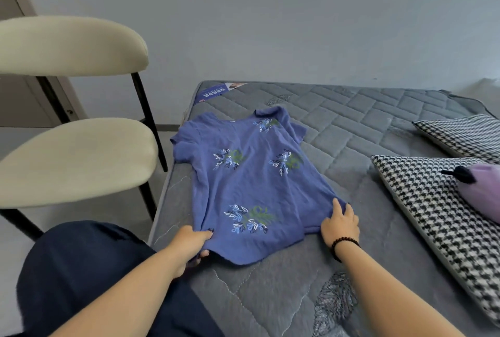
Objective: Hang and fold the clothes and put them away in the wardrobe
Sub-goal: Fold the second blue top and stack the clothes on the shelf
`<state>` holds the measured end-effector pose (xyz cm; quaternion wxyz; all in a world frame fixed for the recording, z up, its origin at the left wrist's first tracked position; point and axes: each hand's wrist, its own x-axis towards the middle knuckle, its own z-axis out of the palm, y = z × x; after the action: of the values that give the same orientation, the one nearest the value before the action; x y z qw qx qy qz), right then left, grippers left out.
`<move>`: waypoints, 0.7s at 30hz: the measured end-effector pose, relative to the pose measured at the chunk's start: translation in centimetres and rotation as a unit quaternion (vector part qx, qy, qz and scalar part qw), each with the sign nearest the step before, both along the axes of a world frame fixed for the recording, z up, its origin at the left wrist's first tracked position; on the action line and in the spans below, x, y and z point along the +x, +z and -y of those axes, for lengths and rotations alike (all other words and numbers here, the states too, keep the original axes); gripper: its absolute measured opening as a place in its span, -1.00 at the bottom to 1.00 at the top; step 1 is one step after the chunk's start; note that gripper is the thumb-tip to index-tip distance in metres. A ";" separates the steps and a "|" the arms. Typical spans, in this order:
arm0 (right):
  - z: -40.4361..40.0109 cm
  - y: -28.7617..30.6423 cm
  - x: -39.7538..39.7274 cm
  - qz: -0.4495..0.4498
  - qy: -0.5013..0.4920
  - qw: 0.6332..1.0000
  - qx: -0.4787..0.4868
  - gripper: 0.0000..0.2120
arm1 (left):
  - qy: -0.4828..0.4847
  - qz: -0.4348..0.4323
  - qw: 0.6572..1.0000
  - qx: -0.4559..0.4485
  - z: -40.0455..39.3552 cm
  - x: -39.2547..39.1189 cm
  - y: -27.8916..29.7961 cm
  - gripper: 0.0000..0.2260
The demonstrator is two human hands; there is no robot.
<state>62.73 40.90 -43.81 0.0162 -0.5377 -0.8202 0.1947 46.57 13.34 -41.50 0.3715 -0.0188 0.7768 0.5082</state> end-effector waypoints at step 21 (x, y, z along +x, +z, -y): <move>-1.5 1.0 2.5 -0.143 -0.089 0.985 -0.037 -0.91 | 0.040 -0.054 0.987 -0.149 3.1 -0.7 -0.6 -0.83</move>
<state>65.27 42.42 -42.84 0.1306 -0.5755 -0.7504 0.2976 45.84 10.25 -42.11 0.3017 -0.0774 0.8612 0.4016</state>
